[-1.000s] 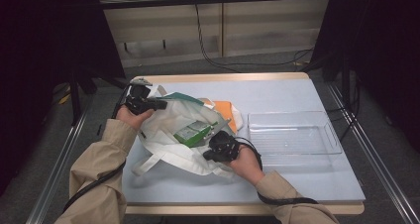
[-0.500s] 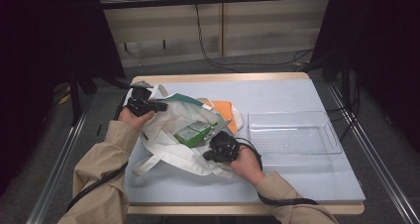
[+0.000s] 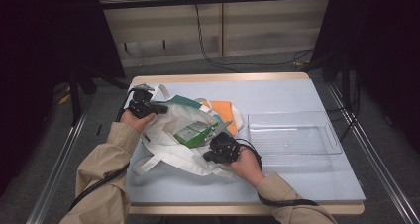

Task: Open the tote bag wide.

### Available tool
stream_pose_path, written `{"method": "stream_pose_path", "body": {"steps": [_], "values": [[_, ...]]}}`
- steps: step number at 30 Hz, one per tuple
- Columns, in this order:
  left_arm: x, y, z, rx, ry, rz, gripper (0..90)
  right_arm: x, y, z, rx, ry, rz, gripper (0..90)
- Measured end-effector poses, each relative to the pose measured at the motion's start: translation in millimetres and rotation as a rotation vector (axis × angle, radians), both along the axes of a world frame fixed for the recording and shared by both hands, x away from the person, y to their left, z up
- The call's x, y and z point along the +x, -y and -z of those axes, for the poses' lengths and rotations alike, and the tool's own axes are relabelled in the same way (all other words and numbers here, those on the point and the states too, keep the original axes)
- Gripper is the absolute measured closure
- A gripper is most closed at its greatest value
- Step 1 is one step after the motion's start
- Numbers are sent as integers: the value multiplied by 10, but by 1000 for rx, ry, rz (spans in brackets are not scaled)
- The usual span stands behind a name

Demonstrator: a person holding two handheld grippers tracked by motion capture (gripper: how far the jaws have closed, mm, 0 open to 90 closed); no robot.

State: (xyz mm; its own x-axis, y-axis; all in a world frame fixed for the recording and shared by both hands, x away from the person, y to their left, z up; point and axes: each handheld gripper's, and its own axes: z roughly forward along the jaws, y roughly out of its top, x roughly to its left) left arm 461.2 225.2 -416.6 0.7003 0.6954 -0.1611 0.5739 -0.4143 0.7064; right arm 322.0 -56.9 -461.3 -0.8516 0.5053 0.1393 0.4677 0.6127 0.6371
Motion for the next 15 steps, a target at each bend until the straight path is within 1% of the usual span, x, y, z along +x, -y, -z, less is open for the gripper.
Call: {"method": "stream_pose_path", "body": {"steps": [5,6,8,9,10,11,12,14,15], "values": [[2,-6,38,-7,-9,-7,900,-2,2,6,1,-3,1,893],[4,-8,52,0,-9,-4,900,-3,1,8,0,0,2,893],[5,-12,82,-2,-16,0,900,-4,0,10,-10,2,5,893],[0,-8,97,-7,-20,-10,900,0,0,18,-1,-1,0,893],[6,-21,104,3,-16,-2,900,2,1,22,-3,1,-2,893],[4,-23,110,1,-22,-2,900,3,3,25,-1,0,-3,893],[1,-16,124,-12,-22,-11,900,1,1,27,-2,0,-1,893],[3,-23,137,-1,-19,-9,900,0,0,30,-1,-2,2,893],[2,-23,143,-1,-26,-3,900,-2,-1,27,-9,0,6,893]]}}
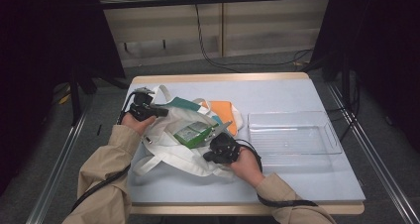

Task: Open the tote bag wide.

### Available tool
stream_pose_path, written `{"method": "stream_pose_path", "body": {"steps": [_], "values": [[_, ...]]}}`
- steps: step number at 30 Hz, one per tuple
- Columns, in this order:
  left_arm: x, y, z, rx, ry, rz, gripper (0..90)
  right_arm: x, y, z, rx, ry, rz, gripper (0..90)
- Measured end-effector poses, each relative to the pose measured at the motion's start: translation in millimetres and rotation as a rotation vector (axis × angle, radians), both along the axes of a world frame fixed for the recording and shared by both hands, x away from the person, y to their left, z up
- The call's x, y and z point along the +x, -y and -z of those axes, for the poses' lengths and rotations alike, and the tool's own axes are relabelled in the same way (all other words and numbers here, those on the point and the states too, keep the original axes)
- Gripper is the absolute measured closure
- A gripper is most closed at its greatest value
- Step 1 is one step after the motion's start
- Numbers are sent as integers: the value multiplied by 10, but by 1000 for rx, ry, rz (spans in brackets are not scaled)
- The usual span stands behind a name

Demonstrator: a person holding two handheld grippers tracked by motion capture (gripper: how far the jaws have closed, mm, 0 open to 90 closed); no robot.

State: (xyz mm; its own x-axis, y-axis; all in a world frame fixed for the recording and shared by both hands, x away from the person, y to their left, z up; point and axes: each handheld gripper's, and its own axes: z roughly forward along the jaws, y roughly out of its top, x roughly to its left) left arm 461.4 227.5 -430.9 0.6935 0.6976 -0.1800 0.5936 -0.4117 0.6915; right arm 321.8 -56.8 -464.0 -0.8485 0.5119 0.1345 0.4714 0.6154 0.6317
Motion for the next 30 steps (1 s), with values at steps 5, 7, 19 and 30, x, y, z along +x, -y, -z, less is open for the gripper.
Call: {"method": "stream_pose_path", "body": {"steps": [5,7,19,30], "values": [[7,4,42,0,-6,-8,900,-2,-3,9,10,-4,1,892],[5,9,53,-5,-11,-6,900,-2,-6,9,5,2,-3,892],[-84,-4,-36,-20,13,-12,900,-7,-13,-9,-6,6,-3,880],[-342,85,-217,-24,48,59,873,-9,-19,-117,-11,24,-5,839]]}}
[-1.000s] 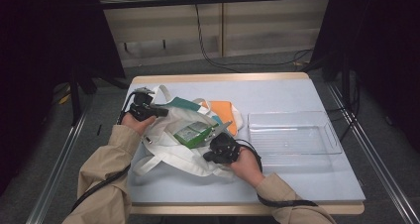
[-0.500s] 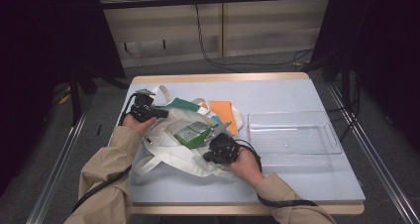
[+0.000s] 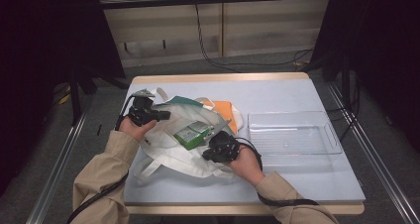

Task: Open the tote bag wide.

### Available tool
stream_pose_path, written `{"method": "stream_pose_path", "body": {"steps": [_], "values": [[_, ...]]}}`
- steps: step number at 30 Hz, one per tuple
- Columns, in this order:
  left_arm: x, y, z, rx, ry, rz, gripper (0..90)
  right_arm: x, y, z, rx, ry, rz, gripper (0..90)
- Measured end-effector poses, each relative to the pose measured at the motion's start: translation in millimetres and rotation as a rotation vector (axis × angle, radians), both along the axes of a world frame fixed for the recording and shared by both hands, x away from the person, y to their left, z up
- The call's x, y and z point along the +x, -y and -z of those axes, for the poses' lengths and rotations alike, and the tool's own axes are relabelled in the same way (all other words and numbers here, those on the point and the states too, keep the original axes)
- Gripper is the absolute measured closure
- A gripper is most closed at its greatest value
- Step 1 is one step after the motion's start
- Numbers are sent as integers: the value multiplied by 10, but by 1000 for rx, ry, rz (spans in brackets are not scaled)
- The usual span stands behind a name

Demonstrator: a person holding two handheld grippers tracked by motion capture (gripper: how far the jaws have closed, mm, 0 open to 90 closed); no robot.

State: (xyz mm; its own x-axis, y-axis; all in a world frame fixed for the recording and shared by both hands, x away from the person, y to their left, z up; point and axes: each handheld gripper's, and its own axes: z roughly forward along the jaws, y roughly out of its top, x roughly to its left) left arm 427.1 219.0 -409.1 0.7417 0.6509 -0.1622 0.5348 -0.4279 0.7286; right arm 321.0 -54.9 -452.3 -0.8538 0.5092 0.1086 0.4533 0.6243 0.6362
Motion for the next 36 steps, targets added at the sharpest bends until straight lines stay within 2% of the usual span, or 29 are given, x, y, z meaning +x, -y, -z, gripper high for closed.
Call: {"method": "stream_pose_path", "body": {"steps": [1,4,10,13,17,20,28,30,34,36], "values": [[-19,3,-6,4,4,7,868,0,-1,-10,7,1,-2,834],[-101,35,-18,-19,-4,12,828,-7,5,-59,10,4,0,811],[-265,102,-53,-55,5,33,770,-1,57,-214,19,38,-3,751],[-329,129,-76,-44,21,39,719,0,94,-292,21,50,2,725],[-393,87,-112,-64,21,25,676,-9,129,-350,13,80,-6,632],[-425,59,-112,-70,16,13,646,-1,152,-383,-1,88,-5,596],[-495,73,-55,-50,19,5,576,11,157,-456,-19,120,-26,511],[-504,69,-51,-37,30,-5,550,14,154,-475,-28,124,-39,477],[-546,44,-54,-46,20,-2,534,21,149,-505,-31,146,-59,444],[-572,45,-46,-31,16,5,528,18,147,-519,-38,166,-71,421]]}}
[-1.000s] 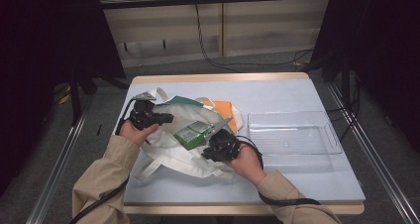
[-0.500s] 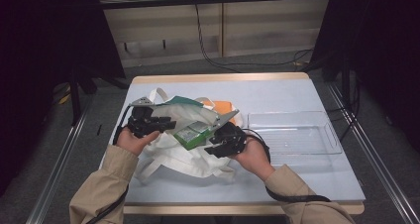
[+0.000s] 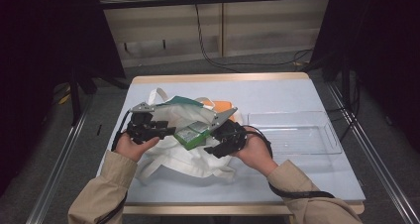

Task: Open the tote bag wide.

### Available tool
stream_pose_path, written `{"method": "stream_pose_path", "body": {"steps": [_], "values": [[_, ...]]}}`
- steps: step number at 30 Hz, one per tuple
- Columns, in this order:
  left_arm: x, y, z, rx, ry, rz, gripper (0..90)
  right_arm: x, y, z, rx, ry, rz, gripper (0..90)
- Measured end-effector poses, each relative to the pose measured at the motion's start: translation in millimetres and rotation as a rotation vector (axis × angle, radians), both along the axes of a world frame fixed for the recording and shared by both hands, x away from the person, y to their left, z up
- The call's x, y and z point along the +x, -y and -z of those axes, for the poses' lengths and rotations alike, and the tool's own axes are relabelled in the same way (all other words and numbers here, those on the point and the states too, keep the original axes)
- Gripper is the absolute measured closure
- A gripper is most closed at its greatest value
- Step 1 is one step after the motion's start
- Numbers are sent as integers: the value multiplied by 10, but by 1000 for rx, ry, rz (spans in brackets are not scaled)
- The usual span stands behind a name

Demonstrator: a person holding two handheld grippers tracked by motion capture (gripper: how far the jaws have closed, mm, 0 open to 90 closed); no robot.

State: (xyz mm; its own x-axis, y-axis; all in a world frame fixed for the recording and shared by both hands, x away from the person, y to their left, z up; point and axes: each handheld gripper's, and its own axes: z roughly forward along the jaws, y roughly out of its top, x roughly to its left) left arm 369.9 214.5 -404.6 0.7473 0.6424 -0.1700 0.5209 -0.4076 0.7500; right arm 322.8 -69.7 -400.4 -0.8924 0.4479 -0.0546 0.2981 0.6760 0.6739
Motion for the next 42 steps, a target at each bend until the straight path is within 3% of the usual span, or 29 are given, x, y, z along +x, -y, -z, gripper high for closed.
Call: {"method": "stream_pose_path", "body": {"steps": [12,21,34,42], "values": [[-104,-48,-13,1,30,-32,290,28,-6,-60,-36,47,-72,281],[-92,-45,52,10,39,-32,194,70,-15,-95,-65,88,-102,204],[-76,17,43,2,44,-12,167,152,-95,-42,-114,108,-111,175],[-62,47,75,19,44,0,164,216,-82,-1,-130,134,-113,174]]}}
